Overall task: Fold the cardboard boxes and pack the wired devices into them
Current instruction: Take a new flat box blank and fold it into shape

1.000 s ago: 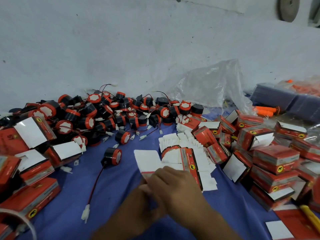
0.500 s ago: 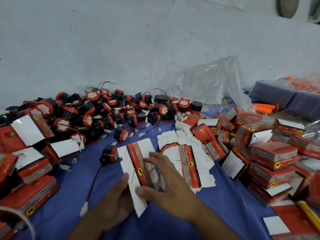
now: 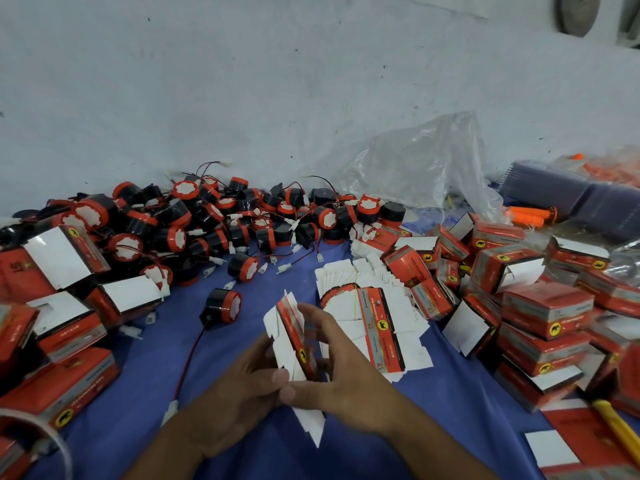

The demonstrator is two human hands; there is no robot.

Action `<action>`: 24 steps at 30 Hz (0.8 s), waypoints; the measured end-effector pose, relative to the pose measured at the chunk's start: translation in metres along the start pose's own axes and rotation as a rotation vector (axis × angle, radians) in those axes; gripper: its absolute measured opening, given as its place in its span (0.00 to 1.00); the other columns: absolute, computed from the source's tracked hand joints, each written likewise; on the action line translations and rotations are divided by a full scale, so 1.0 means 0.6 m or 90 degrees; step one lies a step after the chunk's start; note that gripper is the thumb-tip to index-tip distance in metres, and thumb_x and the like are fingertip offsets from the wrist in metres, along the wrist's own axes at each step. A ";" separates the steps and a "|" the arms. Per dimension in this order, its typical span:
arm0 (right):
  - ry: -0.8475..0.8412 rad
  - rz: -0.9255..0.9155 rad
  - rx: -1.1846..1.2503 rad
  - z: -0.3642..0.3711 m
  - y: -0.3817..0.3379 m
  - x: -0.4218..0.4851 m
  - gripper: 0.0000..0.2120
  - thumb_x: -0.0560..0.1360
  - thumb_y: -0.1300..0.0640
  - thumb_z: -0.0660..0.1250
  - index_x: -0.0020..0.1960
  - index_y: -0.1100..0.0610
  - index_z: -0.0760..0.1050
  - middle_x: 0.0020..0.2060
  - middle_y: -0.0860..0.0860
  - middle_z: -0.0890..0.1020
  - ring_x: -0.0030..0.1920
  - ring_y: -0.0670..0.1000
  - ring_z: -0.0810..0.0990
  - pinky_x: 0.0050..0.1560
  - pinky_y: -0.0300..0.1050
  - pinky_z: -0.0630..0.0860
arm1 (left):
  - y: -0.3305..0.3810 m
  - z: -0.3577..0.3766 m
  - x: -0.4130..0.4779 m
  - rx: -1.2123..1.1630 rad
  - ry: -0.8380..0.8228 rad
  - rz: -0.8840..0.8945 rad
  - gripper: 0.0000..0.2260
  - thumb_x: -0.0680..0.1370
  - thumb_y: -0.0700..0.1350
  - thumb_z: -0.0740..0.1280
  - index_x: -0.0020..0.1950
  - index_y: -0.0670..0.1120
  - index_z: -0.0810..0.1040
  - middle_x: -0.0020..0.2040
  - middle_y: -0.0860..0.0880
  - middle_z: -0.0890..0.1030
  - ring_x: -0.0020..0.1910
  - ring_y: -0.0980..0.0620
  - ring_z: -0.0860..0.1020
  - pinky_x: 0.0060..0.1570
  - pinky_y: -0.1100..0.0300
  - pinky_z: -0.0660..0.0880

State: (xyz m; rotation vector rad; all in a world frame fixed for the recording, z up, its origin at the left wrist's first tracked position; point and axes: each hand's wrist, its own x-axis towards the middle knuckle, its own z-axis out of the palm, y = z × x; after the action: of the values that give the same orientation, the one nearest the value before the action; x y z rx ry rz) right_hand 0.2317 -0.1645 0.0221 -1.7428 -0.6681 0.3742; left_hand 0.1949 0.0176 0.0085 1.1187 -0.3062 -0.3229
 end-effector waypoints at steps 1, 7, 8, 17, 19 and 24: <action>0.001 0.003 0.003 -0.001 0.000 0.001 0.49 0.64 0.42 0.81 0.76 0.35 0.57 0.72 0.38 0.69 0.73 0.43 0.68 0.71 0.49 0.73 | 0.000 -0.001 -0.001 0.011 -0.010 0.009 0.36 0.72 0.48 0.77 0.75 0.41 0.63 0.67 0.36 0.75 0.66 0.36 0.75 0.58 0.49 0.77; 0.077 0.050 0.330 0.008 0.003 0.014 0.48 0.59 0.55 0.85 0.74 0.50 0.65 0.59 0.59 0.81 0.63 0.58 0.80 0.65 0.54 0.77 | -0.003 -0.011 0.007 0.271 0.006 0.007 0.33 0.70 0.52 0.79 0.72 0.60 0.69 0.69 0.52 0.76 0.68 0.50 0.75 0.60 0.58 0.76; 0.081 0.070 0.345 0.008 0.002 0.014 0.46 0.59 0.54 0.84 0.73 0.52 0.66 0.59 0.60 0.81 0.62 0.58 0.81 0.64 0.52 0.78 | -0.002 -0.008 0.006 0.312 -0.002 0.006 0.32 0.69 0.54 0.79 0.70 0.64 0.69 0.69 0.55 0.75 0.68 0.53 0.74 0.61 0.61 0.75; 0.097 0.095 0.391 -0.018 -0.009 0.014 0.29 0.69 0.54 0.75 0.69 0.55 0.73 0.58 0.60 0.84 0.55 0.56 0.84 0.56 0.50 0.80 | 0.001 -0.024 -0.008 0.314 0.041 0.040 0.51 0.64 0.48 0.79 0.76 0.71 0.52 0.78 0.64 0.57 0.77 0.58 0.59 0.67 0.48 0.72; 0.104 0.088 0.356 -0.027 -0.011 0.008 0.29 0.69 0.53 0.75 0.69 0.53 0.73 0.56 0.59 0.85 0.52 0.54 0.85 0.51 0.47 0.81 | 0.015 -0.003 0.009 0.436 0.001 0.049 0.47 0.68 0.47 0.75 0.77 0.68 0.52 0.79 0.63 0.54 0.78 0.59 0.56 0.70 0.46 0.69; -0.002 0.069 0.446 -0.030 -0.019 0.002 0.25 0.81 0.64 0.59 0.75 0.70 0.60 0.23 0.38 0.73 0.30 0.40 0.82 0.35 0.29 0.74 | 0.015 0.010 0.019 0.639 0.018 0.163 0.26 0.74 0.41 0.66 0.73 0.49 0.69 0.64 0.50 0.77 0.71 0.48 0.71 0.61 0.59 0.72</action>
State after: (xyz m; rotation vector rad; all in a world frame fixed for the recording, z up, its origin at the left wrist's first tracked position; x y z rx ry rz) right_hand 0.2404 -0.1758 0.0380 -1.1088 -0.3761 0.6034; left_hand 0.2041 0.0117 0.0200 2.0386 -0.6113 0.1093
